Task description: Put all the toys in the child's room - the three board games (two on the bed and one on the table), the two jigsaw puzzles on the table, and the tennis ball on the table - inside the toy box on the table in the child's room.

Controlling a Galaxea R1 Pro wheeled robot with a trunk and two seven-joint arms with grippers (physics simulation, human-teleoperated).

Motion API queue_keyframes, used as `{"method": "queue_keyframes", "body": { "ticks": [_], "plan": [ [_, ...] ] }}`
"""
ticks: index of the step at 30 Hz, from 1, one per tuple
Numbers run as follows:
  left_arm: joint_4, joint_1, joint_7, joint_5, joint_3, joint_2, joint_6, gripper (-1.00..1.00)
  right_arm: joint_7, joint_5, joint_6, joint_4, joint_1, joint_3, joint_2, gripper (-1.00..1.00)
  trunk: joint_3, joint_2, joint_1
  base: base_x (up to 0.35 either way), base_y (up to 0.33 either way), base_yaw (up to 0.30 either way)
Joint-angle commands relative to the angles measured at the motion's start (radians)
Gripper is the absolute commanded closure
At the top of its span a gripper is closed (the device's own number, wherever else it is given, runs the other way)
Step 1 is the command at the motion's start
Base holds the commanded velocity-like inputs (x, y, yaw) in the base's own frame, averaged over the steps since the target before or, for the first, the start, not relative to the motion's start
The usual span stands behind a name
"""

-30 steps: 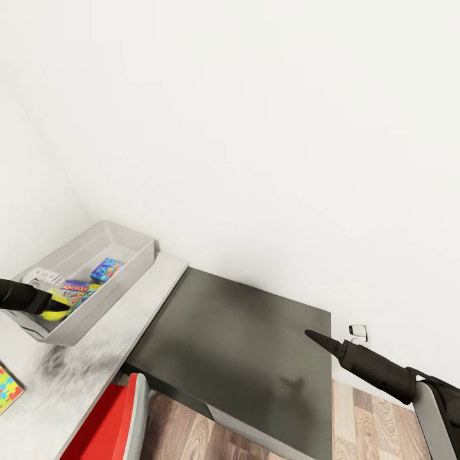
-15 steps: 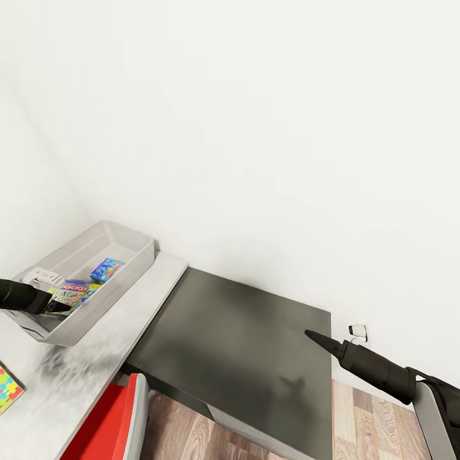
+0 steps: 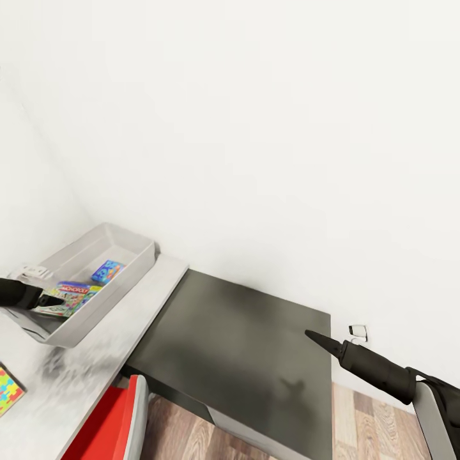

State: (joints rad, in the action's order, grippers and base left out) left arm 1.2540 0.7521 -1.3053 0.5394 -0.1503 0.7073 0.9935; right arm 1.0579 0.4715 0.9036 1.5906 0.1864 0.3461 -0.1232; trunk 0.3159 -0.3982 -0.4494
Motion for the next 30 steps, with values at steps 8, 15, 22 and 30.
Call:
{"method": "queue_keyframes", "body": {
  "ticks": [8, 15, 22, 30],
  "plan": [
    [0.001, 0.001, -0.033, 0.001, -0.123, 0.000, 0.008, -1.00, 0.005, 0.002, 0.005, 0.000, 0.001, 0.002, -0.001, -1.00, -0.011, -0.002, -0.001, 0.000, 0.000, 0.000],
    [0.000, 0.001, -0.125, -0.003, -0.258, 0.000, 0.006, -1.00, 0.007, 0.002, 0.005, 0.000, 0.001, 0.002, -0.001, -1.00, -0.022, -0.002, -0.001, 0.000, 0.000, 0.000],
    [0.001, 0.000, -0.266, -0.004, -0.361, -0.002, -0.003, -1.00, 0.009, 0.002, 0.004, 0.000, 0.001, 0.002, -0.001, -1.00, -0.034, -0.002, -0.001, 0.000, 0.000, 0.000],
    [-0.006, -0.001, -0.266, -0.032, -0.441, -0.005, -0.026, -1.00, 0.008, 0.002, 0.003, 0.000, 0.001, 0.003, -0.001, -1.00, -0.047, -0.002, -0.001, 0.000, 0.000, 0.021]
  ]
}}
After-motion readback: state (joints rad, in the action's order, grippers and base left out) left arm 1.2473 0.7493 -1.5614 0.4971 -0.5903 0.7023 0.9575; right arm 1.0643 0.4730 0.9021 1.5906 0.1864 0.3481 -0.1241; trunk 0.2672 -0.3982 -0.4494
